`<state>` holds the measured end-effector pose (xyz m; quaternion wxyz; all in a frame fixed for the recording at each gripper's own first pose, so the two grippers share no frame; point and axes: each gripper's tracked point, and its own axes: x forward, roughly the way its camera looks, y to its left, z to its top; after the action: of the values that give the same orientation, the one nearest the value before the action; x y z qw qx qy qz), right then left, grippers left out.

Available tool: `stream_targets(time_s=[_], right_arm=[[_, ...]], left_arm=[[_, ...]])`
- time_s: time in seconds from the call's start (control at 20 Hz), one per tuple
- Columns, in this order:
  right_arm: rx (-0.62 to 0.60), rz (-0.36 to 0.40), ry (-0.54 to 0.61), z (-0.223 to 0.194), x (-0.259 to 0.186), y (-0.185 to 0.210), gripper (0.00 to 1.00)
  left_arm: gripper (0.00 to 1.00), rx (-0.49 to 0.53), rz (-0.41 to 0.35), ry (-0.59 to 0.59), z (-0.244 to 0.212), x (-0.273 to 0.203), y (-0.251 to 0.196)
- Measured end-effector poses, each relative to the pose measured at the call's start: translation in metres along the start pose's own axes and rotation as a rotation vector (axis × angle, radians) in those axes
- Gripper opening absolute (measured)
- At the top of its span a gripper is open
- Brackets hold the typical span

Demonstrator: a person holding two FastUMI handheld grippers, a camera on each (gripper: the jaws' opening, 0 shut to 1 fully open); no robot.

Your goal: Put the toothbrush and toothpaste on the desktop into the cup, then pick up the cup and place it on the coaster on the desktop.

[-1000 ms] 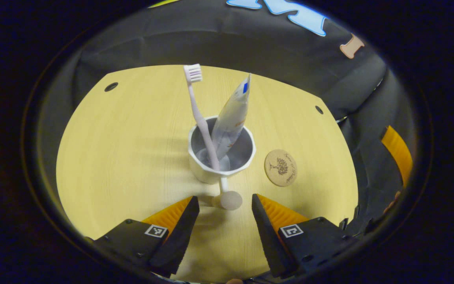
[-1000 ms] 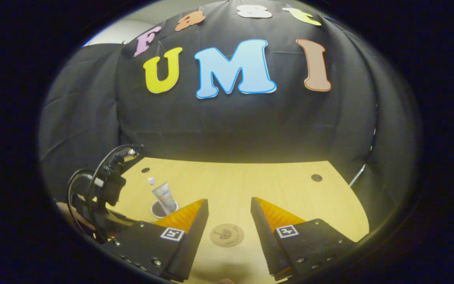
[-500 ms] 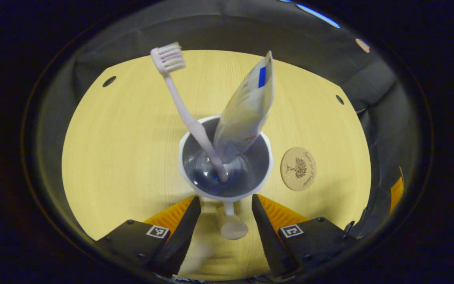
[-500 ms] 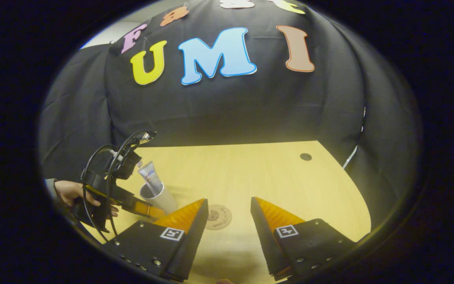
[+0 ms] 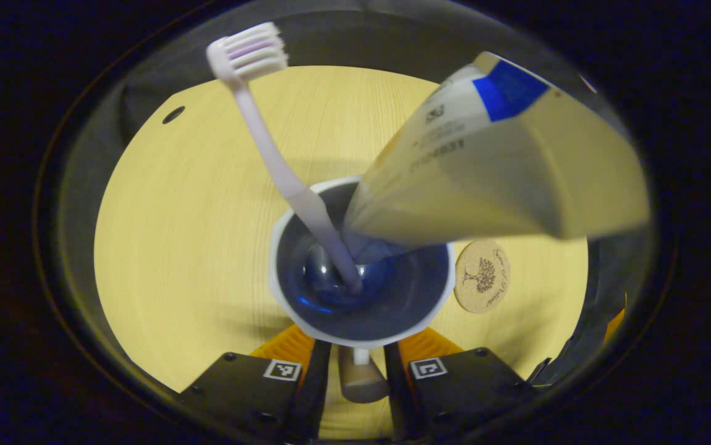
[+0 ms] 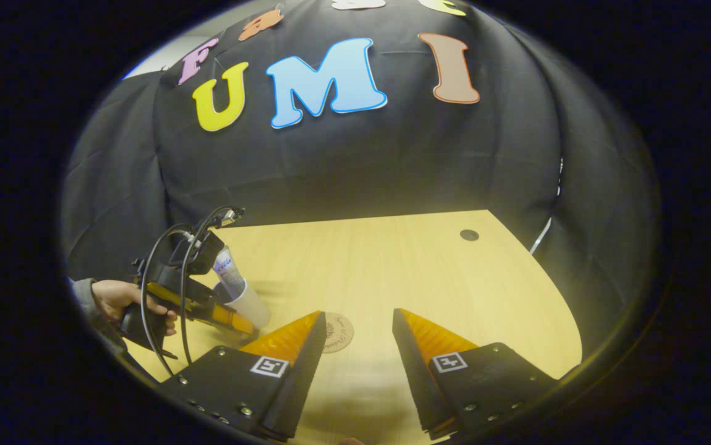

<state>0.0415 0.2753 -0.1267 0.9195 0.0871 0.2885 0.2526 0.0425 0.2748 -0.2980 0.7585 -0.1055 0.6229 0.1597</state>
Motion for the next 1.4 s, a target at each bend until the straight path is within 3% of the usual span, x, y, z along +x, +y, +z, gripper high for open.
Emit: stream_targets(time_s=[0.05,0.3,0.55,1.0,1.4], right_arm=[[0.006,0.001,0.003,-0.001,-0.001,0.0,0.69],[0.004,0.009,0.006,-0.001,-0.004,0.001,0.69],[-0.001,0.004,0.001,0.001,-0.009,-0.006,0.69],[-0.009,0.003,-0.018,0.0,-0.025,-0.02,0.69],[0.033,-0.034,-0.003,-0.009,-0.036,-0.055,0.69]], left_arm=[[0.43,0.006,0.003,0.001,-0.001,-0.001,0.0],[0.36,0.041,0.027,-0.024,-0.004,0.001,0.0],[0.36,0.103,0.043,-0.093,0.01,-0.012,-0.007],[0.35,0.2,-0.062,-0.082,-0.012,-0.035,-0.098],[0.36,0.274,-0.088,-0.034,-0.02,-0.004,-0.173]])
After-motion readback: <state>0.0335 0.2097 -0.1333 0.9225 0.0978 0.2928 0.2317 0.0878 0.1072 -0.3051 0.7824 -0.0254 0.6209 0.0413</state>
